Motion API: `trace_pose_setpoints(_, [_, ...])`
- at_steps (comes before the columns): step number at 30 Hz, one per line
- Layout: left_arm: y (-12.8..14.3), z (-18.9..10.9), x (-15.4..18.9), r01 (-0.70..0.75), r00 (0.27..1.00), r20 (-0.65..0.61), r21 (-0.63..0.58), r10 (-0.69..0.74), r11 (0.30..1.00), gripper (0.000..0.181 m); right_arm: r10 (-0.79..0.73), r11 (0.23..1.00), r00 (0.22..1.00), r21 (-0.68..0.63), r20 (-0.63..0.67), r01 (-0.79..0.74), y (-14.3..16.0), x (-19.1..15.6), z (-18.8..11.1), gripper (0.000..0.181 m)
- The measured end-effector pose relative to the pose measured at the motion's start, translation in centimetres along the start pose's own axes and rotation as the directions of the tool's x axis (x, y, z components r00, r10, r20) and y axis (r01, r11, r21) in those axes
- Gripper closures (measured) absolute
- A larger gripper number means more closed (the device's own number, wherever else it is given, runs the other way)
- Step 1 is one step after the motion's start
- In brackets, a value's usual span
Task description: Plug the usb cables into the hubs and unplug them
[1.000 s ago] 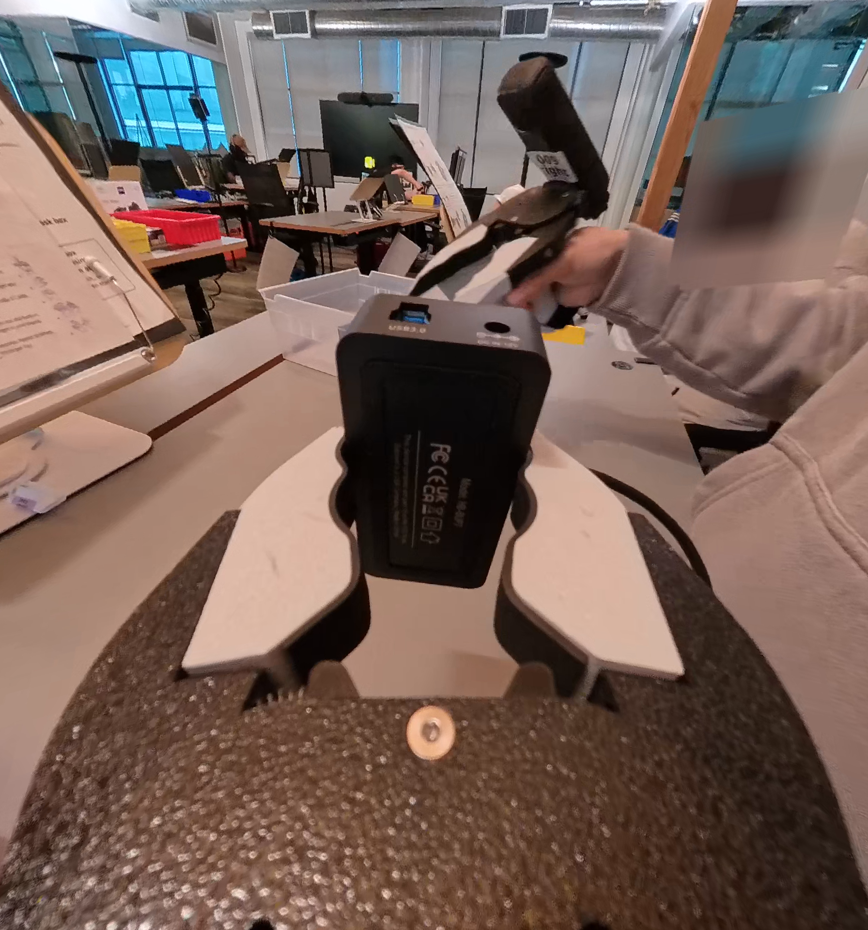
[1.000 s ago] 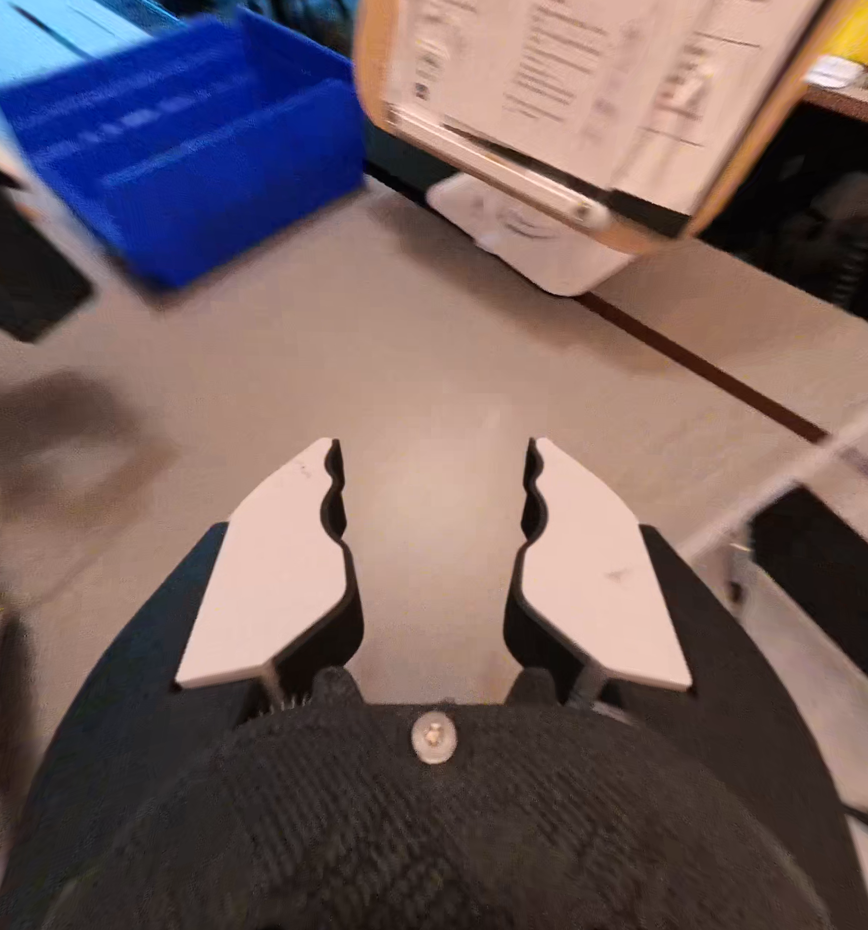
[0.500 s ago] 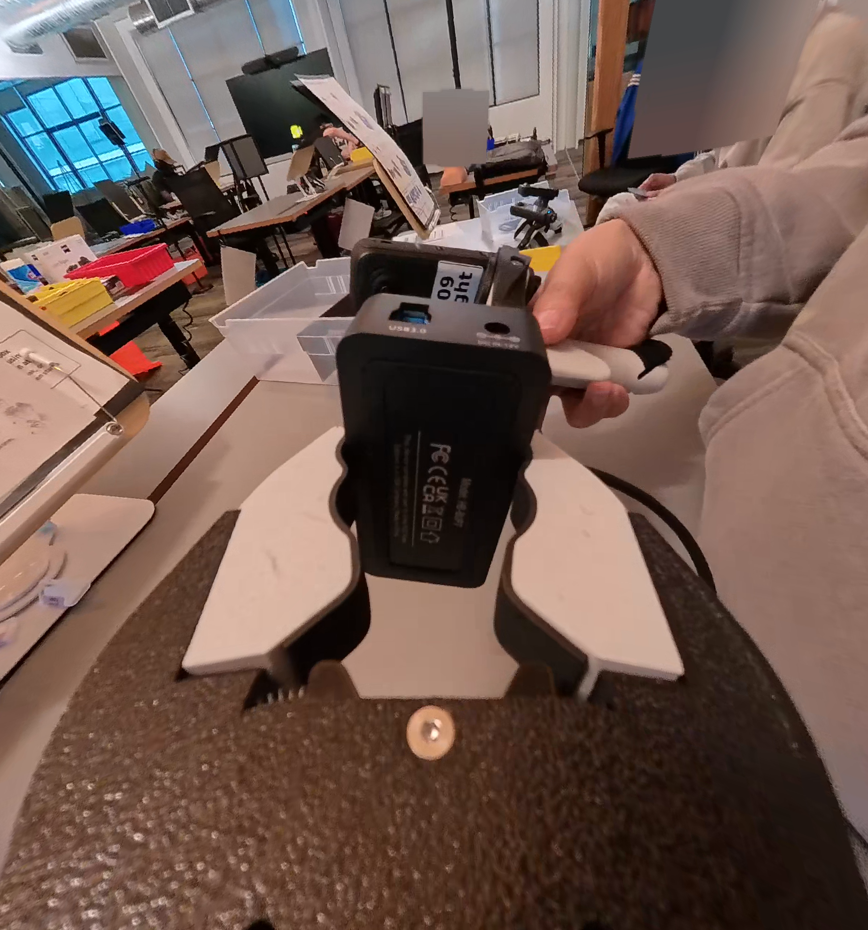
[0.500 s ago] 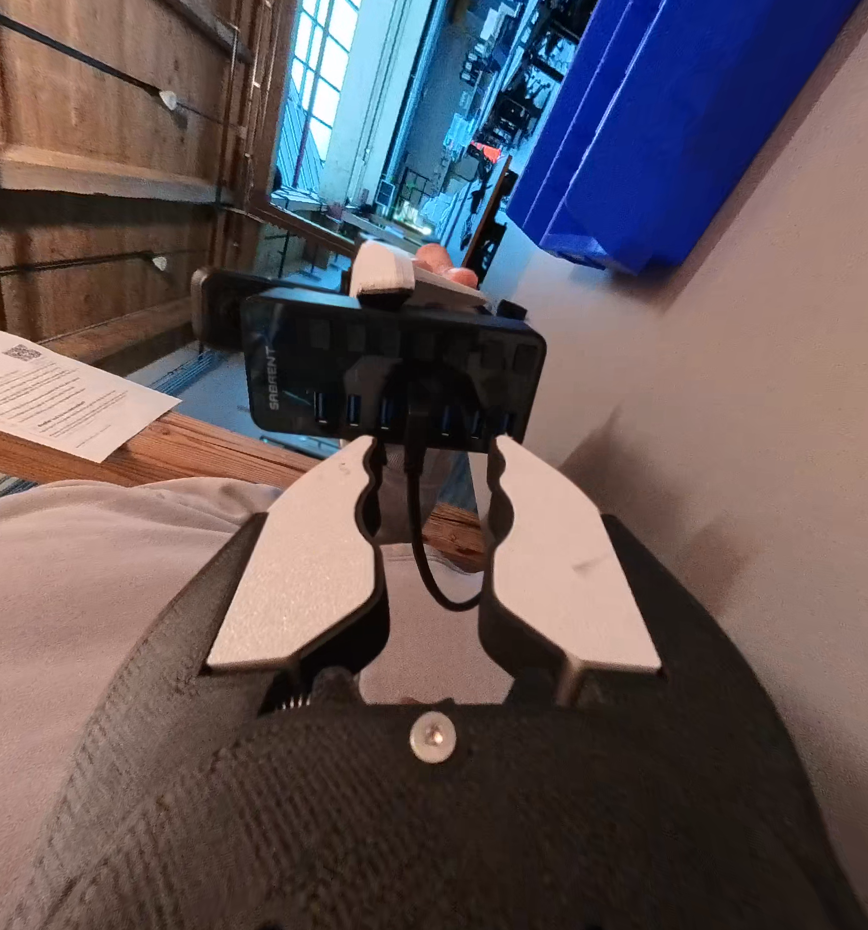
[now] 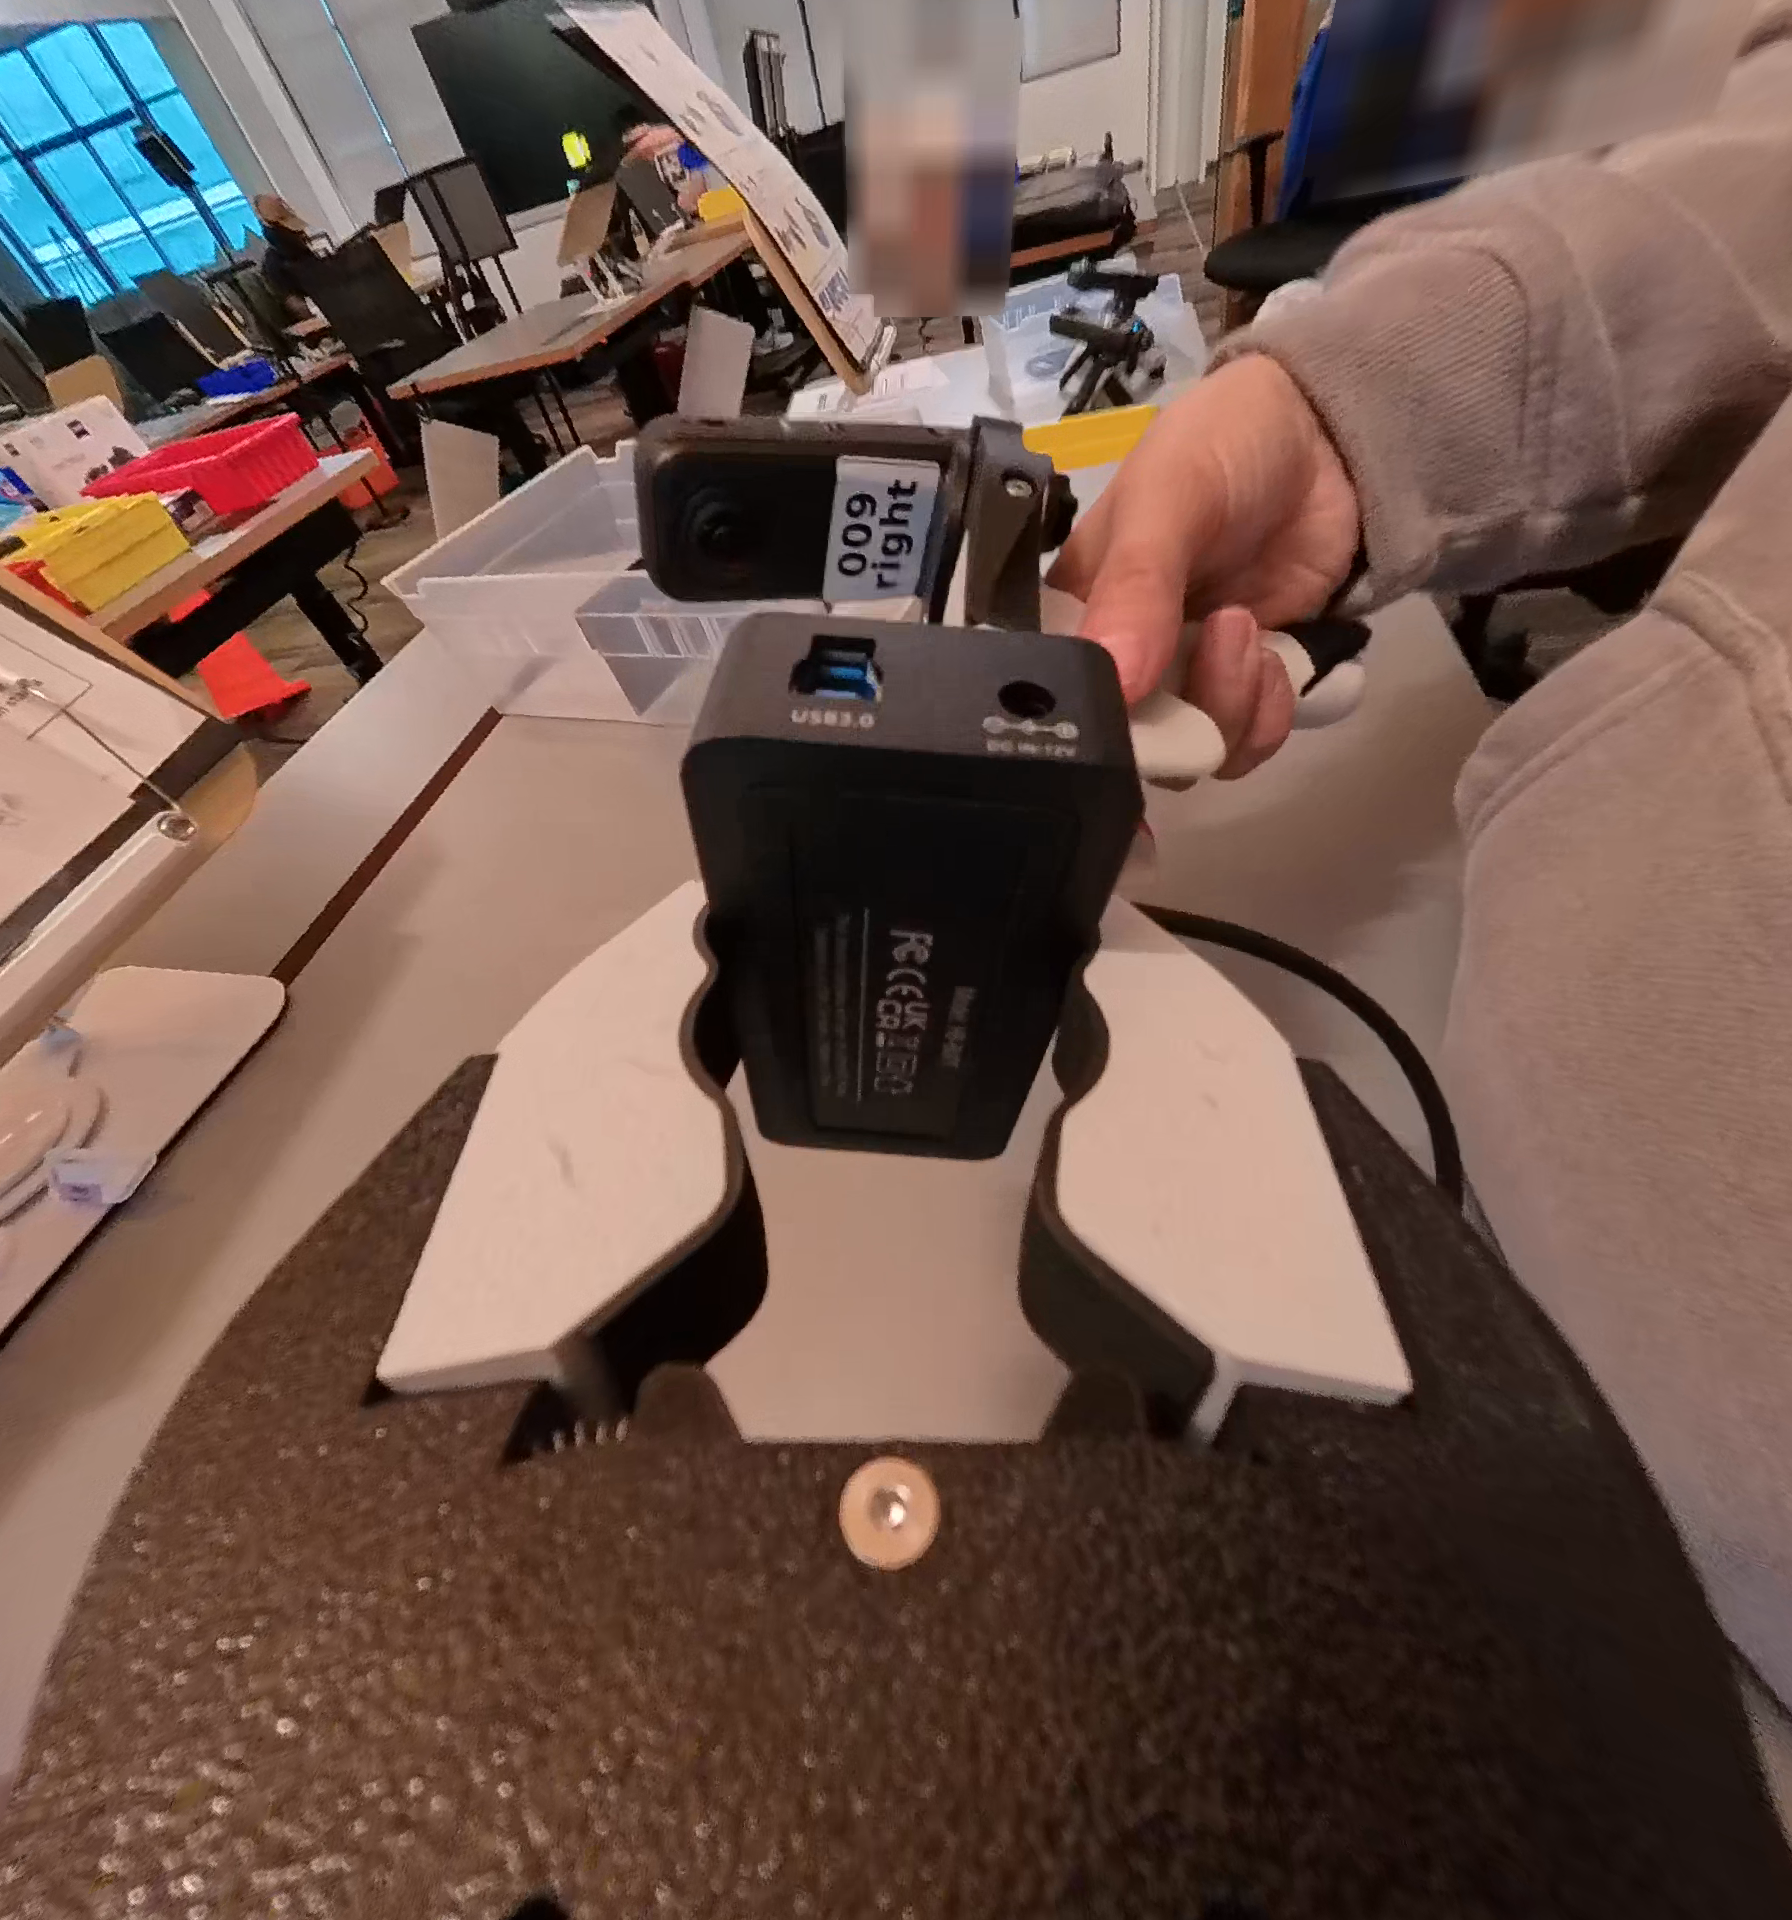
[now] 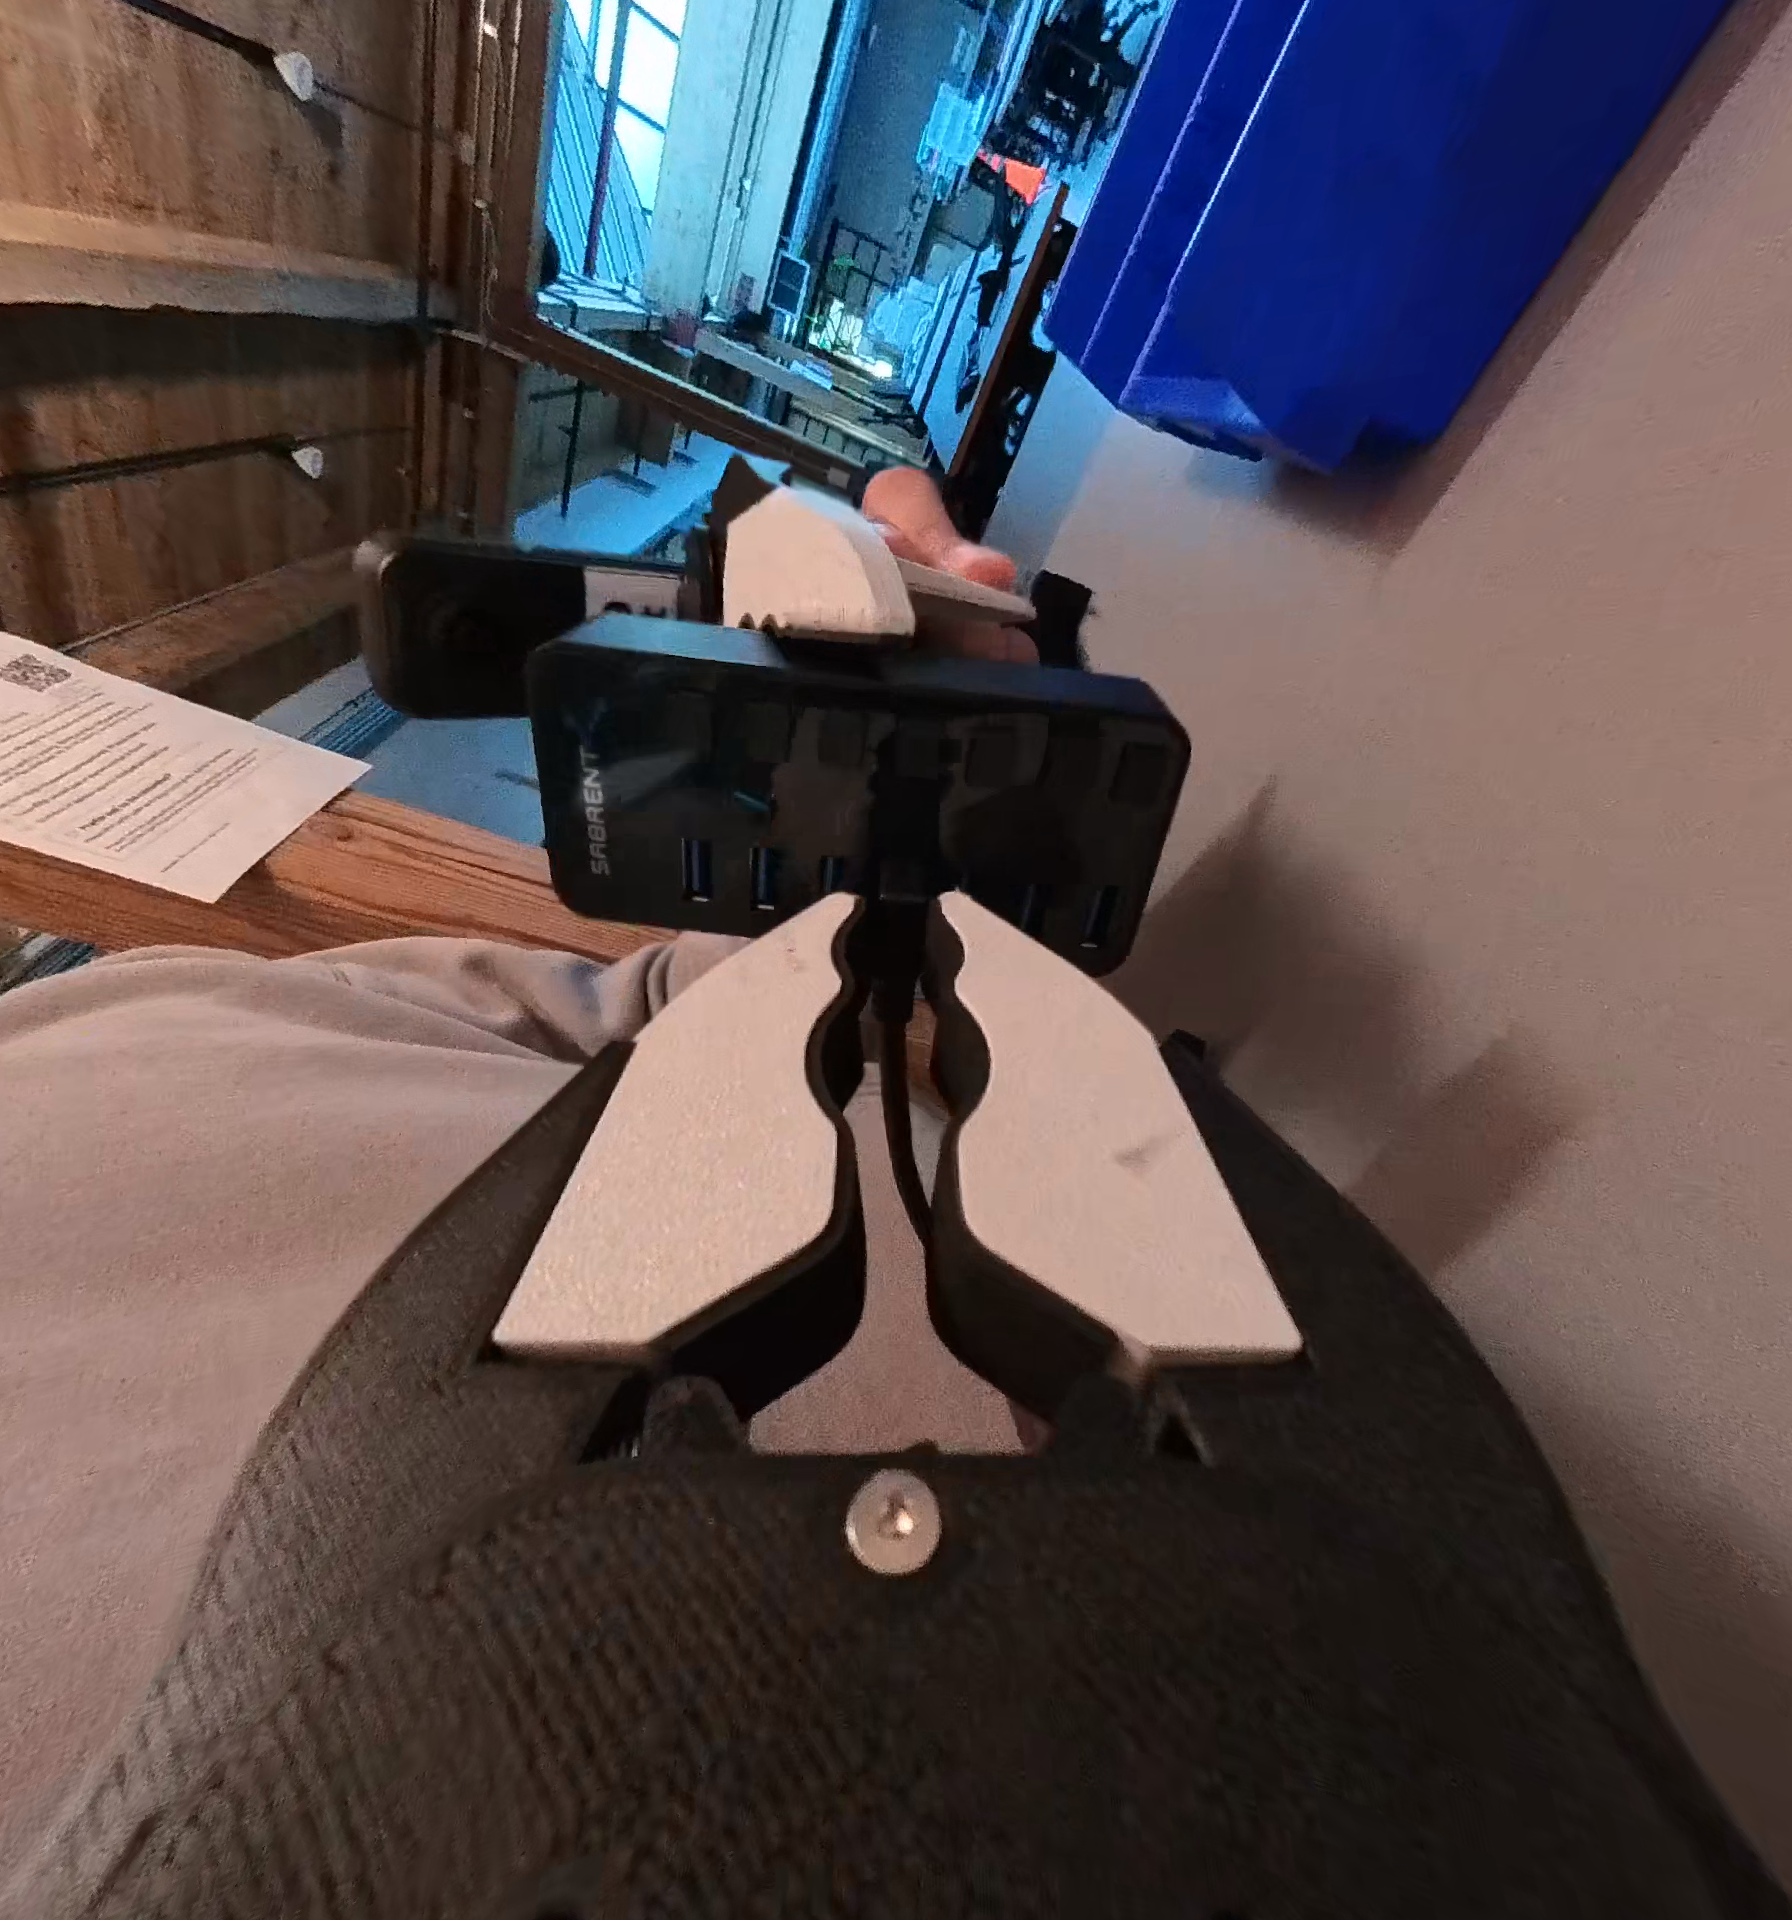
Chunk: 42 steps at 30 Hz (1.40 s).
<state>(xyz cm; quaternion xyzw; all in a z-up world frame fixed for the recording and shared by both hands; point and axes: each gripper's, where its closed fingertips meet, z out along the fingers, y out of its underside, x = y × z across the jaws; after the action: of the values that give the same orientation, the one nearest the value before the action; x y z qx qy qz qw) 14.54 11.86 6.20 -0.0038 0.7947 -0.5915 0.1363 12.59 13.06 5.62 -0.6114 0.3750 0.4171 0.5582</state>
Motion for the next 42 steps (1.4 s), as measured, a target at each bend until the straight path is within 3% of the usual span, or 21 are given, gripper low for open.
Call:
trace_pose_setpoints(4, [0.5,0.9,0.5,-0.049,0.999,0.003,-0.069,0.049,0.996,0.123,-0.019,0.998,0.999,-0.063,-0.051,0.015,0.5,0.6,-1.0,0.172])
trace_pose_setpoints(9, [-2.4,1.0,0.3,-0.011,0.998,0.060,0.126,0.003,0.992,0.122,0.008,0.999,0.999,-0.033,0.042,-0.006,0.0,-1.5,-1.6,0.172])
trace_pose_setpoints(13, [-2.3,1.4,0.2,0.019,0.998,0.059,0.137,-0.028,0.990,0.120,0.067,0.998,0.994,0.000,0.081,-0.067,-0.1,-2.0,-1.4,0.173])
trace_pose_setpoints(23, [-0.4,1.6,0.4,0.012,1.000,0.004,-0.013,-0.012,1.000,0.122,0.038,0.999,0.999,-0.010,0.006,-0.038,0.2,-1.0,-1.6,0.172])
trace_pose_setpoints(30, [-0.4,2.5,1.3,-0.052,0.999,-0.020,-0.070,0.051,0.996,0.122,-0.012,0.992,0.998,-0.124,-0.058,0.004,1.3,-0.9,-2.3,0.171])
trace_pose_setpoints(32, [0.7,1.4,0.2,-0.074,0.997,0.026,-0.145,0.079,0.987,0.121,-0.033,0.989,0.991,-0.144,-0.130,0.014,0.7,-0.3,-4.0,0.172])
trace_pose_setpoints(34, [1.8,-2.5,-2.7,0.000,0.991,0.129,-0.155,0.021,0.988,0.122,-0.067,0.998,0.957,0.004,-0.281,0.070,-2.4,1.9,-10.1,0.172])
trace_pose_setpoints(36, [0.7,-5.0,-4.0,0.020,0.991,0.133,-0.114,-0.005,0.993,0.122,-0.044,0.997,0.970,0.051,-0.239,0.057,-4.0,0.5,-14.5,0.172])
trace_pose_setpoints(37, [0.0,-5.6,-4.7,0.029,0.989,0.146,-0.105,-0.013,0.994,0.122,-0.111,0.988,0.946,0.071,-0.305,0.139,-5.2,0.2,-16.3,0.172])
trace_pose_setpoints(39, [-1.5,-6.1,-5.6,0.040,0.985,0.169,-0.054,-0.030,0.998,0.122,-0.189,0.969,0.939,0.099,-0.289,0.226,-7.4,-2.9,-19.1,0.172])
trace_pose_setpoints(41, [-2.0,-6.1,-5.6,0.060,0.985,0.165,-0.002,-0.059,0.998,0.122,-0.267,0.921,0.923,0.210,-0.277,0.329,-10.2,-6.8,-22.1,0.173])
trace_pose_setpoints(42, [-2.0,-5.8,-5.4,0.071,0.984,0.163,0.014,-0.072,0.997,0.122,-0.314,0.909,0.911,0.192,-0.267,0.370,-10.5,-8.5,-23.4,0.173])
